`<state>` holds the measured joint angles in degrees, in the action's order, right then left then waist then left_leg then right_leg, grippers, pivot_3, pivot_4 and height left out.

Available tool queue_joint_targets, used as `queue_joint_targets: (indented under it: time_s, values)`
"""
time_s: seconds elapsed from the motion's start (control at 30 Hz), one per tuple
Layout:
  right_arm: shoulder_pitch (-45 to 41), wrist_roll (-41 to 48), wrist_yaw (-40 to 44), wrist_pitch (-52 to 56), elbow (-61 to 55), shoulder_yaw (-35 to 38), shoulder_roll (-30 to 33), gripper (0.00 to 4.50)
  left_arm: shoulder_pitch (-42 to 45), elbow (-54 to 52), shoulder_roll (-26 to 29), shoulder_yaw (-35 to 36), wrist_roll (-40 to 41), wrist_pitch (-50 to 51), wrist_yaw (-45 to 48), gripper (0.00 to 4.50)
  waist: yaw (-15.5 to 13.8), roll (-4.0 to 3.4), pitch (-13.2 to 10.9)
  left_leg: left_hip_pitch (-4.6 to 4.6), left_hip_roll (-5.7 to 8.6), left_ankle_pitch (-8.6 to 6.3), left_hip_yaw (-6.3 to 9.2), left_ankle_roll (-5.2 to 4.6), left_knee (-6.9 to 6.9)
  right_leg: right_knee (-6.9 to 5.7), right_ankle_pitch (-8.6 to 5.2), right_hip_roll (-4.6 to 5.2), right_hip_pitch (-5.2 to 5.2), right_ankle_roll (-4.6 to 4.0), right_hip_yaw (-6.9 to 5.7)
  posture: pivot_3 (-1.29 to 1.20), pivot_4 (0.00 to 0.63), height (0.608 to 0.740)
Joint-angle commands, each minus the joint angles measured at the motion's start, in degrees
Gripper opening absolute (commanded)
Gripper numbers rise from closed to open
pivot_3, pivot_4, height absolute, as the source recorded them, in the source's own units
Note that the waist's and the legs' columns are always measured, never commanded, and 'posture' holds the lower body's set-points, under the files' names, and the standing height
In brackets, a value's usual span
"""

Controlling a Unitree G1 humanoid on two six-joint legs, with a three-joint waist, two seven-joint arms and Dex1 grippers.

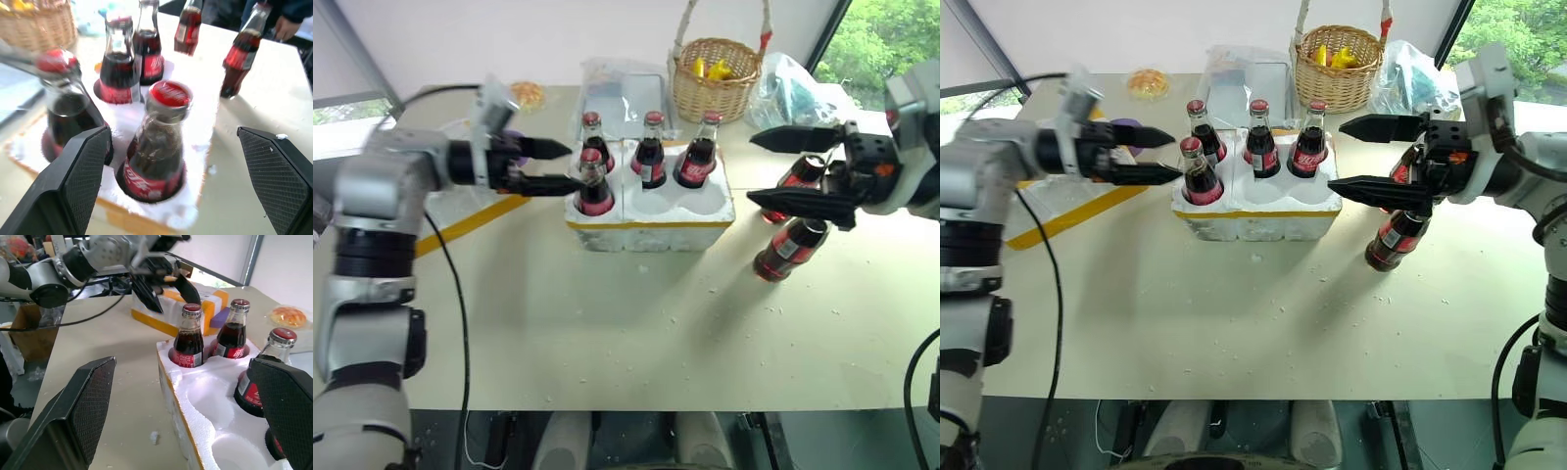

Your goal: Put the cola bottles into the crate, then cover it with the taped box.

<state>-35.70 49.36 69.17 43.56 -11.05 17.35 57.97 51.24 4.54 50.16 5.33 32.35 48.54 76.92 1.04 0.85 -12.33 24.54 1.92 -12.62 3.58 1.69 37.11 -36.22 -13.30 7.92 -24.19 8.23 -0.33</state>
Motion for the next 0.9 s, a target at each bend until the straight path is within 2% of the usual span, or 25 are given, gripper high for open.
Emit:
queue_joint_targets:
  time_s: [0.03, 0.17, 0.3, 0.37, 0.47, 0.5, 0.57, 0.67, 0.77, 0.9]
  values:
    - [3.6, 3.7, -0.4, 2.4, -4.5, 7.3, 3.0, 4.50, -2.9, -10.0, 6.1, 6.8, 9.9, 8.0, 3.4, 4.36, -0.1, 0.00, 0.0, -0.01, -0.01, -0.01, -0.01, -0.01, 0.00, 0.00, 0.00, 0.00, 0.01, 0.00, 0.00, 0.00, 0.150, 0.737]
    - [13.9, 7.5, -2.7, 7.4, -10.8, 17.5, 4.0, 4.50, -10.3, -18.3, 10.7, 10.7, 17.1, 13.7, 3.4, 4.36, -0.5, 0.00, 0.0, -0.09, -0.04, -0.01, -0.01, -0.01, 0.04, 0.00, 0.00, -0.01, 0.14, -0.01, 0.00, 0.00, 0.150, 0.737]
    - [26.0, 14.8, -6.2, 14.9, -18.3, 31.9, 2.4, 4.50, -15.6, -21.8, 10.0, 11.9, 18.8, 13.0, -0.4, 4.36, -0.6, 0.00, 0.0, -0.34, -0.21, -0.01, -0.03, 0.00, 0.12, 0.13, 0.01, -0.15, 0.48, -0.20, 0.00, 0.00, 0.150, 0.737]
    - [30.5, 17.5, -8.0, 17.0, -20.8, 36.5, 1.9, 4.50, -16.6, -22.2, 9.6, 11.9, 19.5, 12.6, -1.6, 4.36, -0.6, 0.08, 0.1, -0.37, -0.34, -0.01, -0.04, 0.00, 0.13, 0.21, 0.00, -0.29, 0.52, -0.42, 0.00, 0.00, 0.150, 0.737]
    - [38.6, 17.3, -9.4, 17.7, -23.8, 41.6, -0.3, 4.50, -17.9, -22.8, 9.2, 11.2, 19.7, 11.2, -2.8, 4.36, -0.4, 0.11, 0.1, -0.53, -0.40, -0.01, -0.10, 0.00, 0.10, 0.23, 0.00, -0.32, 0.63, -0.47, 0.00, 0.00, 0.150, 0.737]
    - [43.0, 14.5, -9.1, 16.5, -24.8, 42.5, -2.0, 4.50, -18.4, -22.9, 9.0, 10.6, 19.2, 10.3, -3.1, 4.36, -0.4, 0.13, 0.1, -0.58, -0.41, -0.02, -0.10, -0.01, 0.08, 0.23, -0.01, -0.34, 0.66, -0.48, 0.00, 0.00, 0.150, 0.737]
    - [49.6, 8.9, -8.7, 13.1, -25.6, 42.1, -4.2, 4.50, -18.7, -22.5, 8.8, 9.7, 18.7, 8.9, -3.5, 4.36, -0.5, 0.14, 0.1, -0.63, -0.43, -0.02, -0.11, -0.01, 0.03, 0.27, -0.01, -0.36, 0.70, -0.49, 0.00, 0.00, 0.150, 0.737]
    - [56.2, -1.2, -10.6, 5.5, -22.9, 36.8, -7.8, 4.50, -18.6, -21.7, 7.7, 8.8, 18.5, 7.5, -4.7, 4.36, -0.5, 0.20, 0.1, -0.61, -0.42, -0.03, -0.12, -0.01, 0.04, 0.35, -0.03, -0.36, 0.72, -0.52, 0.00, 0.00, 0.150, 0.737]
    - [56.1, -8.2, -12.8, -3.3, -19.5, 31.1, -11.2, 4.50, -18.1, -21.0, 6.1, 8.4, 18.6, 6.8, -6.9, 4.36, -0.3, 0.18, 0.2, -0.62, -0.45, -0.03, -0.18, 0.00, 0.05, 0.57, 0.06, -0.35, 0.77, -0.63, 0.00, 0.00, 0.150, 0.737]
    - [51.5, -10.9, -17.3, -8.4, -14.5, 26.4, -15.5, 4.50, -17.6, -20.5, 4.2, 9.2, 19.2, 6.8, -10.0, 4.36, -0.3, 0.18, 0.2, -0.64, -0.54, -0.03, -0.20, 0.00, 0.02, 0.64, 0.10, -0.40, 0.77, -0.69, 0.00, 0.00, 0.150, 0.737]
